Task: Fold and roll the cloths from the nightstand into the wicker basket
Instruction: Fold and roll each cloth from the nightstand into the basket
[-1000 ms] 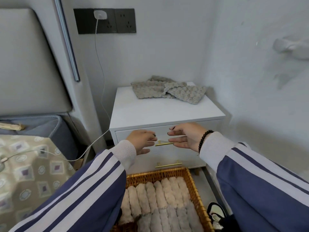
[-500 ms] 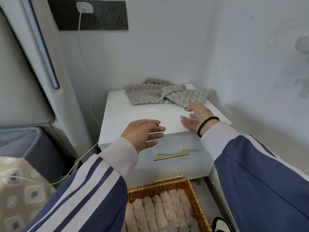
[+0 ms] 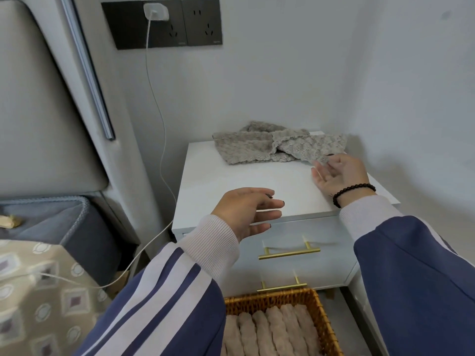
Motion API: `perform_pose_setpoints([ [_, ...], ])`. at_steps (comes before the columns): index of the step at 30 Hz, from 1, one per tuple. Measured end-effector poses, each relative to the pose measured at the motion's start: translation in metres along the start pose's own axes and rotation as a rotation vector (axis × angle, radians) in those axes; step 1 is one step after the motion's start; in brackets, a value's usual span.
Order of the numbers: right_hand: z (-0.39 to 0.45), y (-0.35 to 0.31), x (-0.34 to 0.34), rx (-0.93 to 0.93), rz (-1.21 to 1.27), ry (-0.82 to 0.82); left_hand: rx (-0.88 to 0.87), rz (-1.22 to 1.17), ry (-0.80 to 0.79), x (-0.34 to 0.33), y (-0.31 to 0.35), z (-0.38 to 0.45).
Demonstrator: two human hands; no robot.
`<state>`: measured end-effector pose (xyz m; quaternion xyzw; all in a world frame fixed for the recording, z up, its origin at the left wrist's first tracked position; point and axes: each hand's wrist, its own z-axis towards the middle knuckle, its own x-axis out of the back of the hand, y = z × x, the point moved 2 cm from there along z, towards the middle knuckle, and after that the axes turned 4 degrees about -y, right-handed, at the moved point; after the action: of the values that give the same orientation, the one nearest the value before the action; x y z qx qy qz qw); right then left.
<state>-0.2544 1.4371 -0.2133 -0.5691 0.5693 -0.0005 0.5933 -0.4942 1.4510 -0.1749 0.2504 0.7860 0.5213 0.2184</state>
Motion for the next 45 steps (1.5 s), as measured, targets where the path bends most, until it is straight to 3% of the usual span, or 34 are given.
perform_pose_setpoints([
  [7,-0.002,-0.009,-0.003,0.028,0.0,0.016,0.019,0.018,0.057,0.017,0.002,0.001],
  [13,-0.003,-0.019,-0.003,0.081,-0.367,0.137,0.036,0.021,0.081,0.024,-0.002,-0.005],
  [17,0.008,-0.008,0.003,0.07,-0.394,0.019,0.031,0.036,0.077,0.031,-0.004,-0.008],
  [22,0.017,0.004,-0.001,0.0,-0.332,-0.007,0.022,0.022,0.093,0.045,-0.001,-0.007],
  [27,0.004,-0.001,-0.015,0.098,-0.33,-0.009,0.023,0.002,0.108,0.049,0.002,-0.004],
  [35,-0.089,-0.051,-0.055,0.267,-0.363,-0.228,0.006,-0.056,0.09,0.039,0.005,-0.011],
  [45,-0.184,-0.03,0.001,-0.083,-0.346,-0.287,0.042,-0.041,0.009,0.027,-0.022,-0.015],
])
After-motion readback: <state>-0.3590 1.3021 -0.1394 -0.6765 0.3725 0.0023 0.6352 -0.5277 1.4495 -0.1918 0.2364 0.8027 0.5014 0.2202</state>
